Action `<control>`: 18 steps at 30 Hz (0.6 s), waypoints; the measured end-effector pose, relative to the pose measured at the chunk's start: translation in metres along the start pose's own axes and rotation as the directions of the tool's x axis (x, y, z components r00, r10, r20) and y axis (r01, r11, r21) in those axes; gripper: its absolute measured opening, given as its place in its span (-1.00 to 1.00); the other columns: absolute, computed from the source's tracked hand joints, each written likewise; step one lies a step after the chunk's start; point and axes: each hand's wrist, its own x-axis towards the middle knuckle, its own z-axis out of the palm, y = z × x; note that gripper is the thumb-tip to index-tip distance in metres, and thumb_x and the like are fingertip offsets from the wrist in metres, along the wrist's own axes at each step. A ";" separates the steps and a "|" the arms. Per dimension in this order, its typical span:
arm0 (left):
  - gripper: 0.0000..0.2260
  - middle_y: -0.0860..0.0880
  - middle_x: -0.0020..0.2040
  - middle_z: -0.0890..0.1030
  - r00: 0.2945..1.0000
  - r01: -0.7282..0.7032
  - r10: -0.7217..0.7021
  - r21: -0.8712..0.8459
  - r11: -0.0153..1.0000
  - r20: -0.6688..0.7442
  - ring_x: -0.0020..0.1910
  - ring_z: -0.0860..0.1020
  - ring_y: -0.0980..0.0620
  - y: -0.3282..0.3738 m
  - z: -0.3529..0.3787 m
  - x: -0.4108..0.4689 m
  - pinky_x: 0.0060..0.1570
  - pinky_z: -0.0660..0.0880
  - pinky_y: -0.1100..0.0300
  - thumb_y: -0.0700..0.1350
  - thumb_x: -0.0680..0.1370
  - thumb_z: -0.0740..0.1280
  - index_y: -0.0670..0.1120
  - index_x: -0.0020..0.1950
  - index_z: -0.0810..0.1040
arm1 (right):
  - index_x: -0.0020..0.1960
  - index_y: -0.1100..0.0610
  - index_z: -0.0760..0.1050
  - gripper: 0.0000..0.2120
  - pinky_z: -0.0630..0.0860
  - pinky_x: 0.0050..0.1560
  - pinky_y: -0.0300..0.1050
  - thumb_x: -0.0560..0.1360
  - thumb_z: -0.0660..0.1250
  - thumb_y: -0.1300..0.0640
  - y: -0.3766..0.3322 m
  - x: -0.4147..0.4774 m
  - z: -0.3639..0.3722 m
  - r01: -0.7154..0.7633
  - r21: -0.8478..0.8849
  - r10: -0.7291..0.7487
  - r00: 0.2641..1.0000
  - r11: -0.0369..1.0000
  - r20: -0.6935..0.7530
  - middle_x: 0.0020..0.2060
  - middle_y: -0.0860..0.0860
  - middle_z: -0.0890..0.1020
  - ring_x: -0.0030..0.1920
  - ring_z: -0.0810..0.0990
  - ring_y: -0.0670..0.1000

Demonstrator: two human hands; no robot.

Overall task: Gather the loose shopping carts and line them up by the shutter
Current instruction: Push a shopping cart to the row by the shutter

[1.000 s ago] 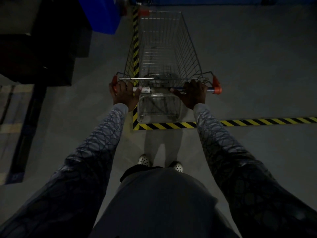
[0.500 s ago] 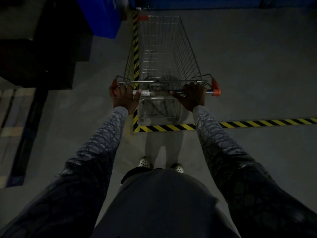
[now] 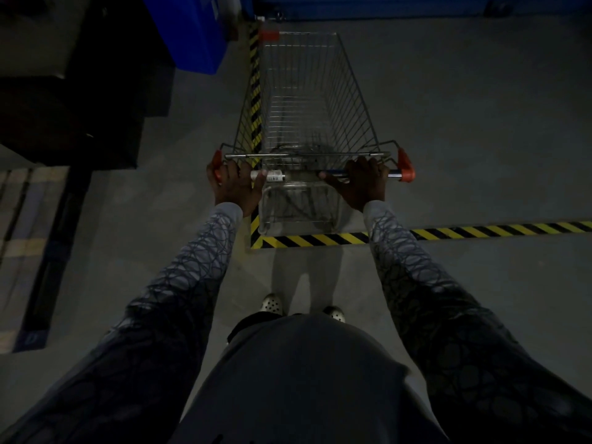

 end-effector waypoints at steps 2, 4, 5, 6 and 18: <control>-0.51 -0.21 0.07 0.55 0.996 -0.007 0.007 0.000 1.000 -0.089 0.38 0.21 -0.10 -0.002 0.005 0.000 0.45 0.07 -0.29 0.23 0.64 0.10 -0.18 0.07 0.55 | 0.18 0.09 0.56 -0.04 0.25 0.37 0.26 0.37 -0.14 -0.65 0.000 0.000 0.001 0.006 -0.009 -0.006 1.000 1.000 0.003 0.23 0.12 0.55 0.34 0.42 0.23; -0.56 -0.19 -0.04 0.56 0.980 -0.024 0.023 -0.003 1.000 -0.199 0.28 0.27 -0.10 -0.001 0.007 -0.002 0.38 0.19 -0.31 0.20 0.63 0.17 -0.18 -0.03 0.55 | 0.20 0.09 0.56 -0.08 0.23 0.39 0.27 0.40 -0.10 -0.64 0.001 0.001 0.002 0.007 -0.015 -0.007 1.000 1.000 0.000 0.24 0.12 0.54 0.35 0.41 0.24; -0.57 -0.19 -0.07 0.56 0.971 -0.032 0.029 -0.006 0.999 -0.236 0.23 0.29 -0.11 0.000 0.008 -0.003 0.36 0.21 -0.31 0.19 0.62 0.20 -0.18 -0.06 0.55 | 0.20 0.09 0.56 -0.07 0.23 0.39 0.27 0.39 -0.10 -0.64 0.001 0.000 0.003 0.005 -0.017 -0.005 1.000 1.000 -0.002 0.23 0.11 0.55 0.35 0.41 0.23; -0.58 -0.19 -0.09 0.56 0.966 -0.042 0.039 -0.007 0.999 -0.254 0.20 0.30 -0.12 0.000 0.008 -0.003 0.35 0.21 -0.30 0.18 0.61 0.23 -0.18 -0.06 0.55 | 0.19 0.09 0.56 -0.05 0.24 0.39 0.26 0.38 -0.13 -0.66 0.002 0.000 0.003 0.002 -0.018 -0.002 1.000 1.000 -0.005 0.22 0.11 0.55 0.35 0.41 0.23; -0.49 -0.23 0.17 0.53 0.999 0.000 -0.003 -0.074 0.997 -0.043 0.46 0.18 -0.15 0.001 0.003 -0.004 0.47 -0.01 -0.30 0.24 0.63 0.09 -0.18 0.16 0.54 | 0.18 0.08 0.57 -0.06 0.22 0.42 0.27 0.38 -0.13 -0.65 0.003 0.001 0.003 -0.005 -0.034 0.005 1.000 0.999 0.003 0.22 0.10 0.54 0.33 0.42 0.23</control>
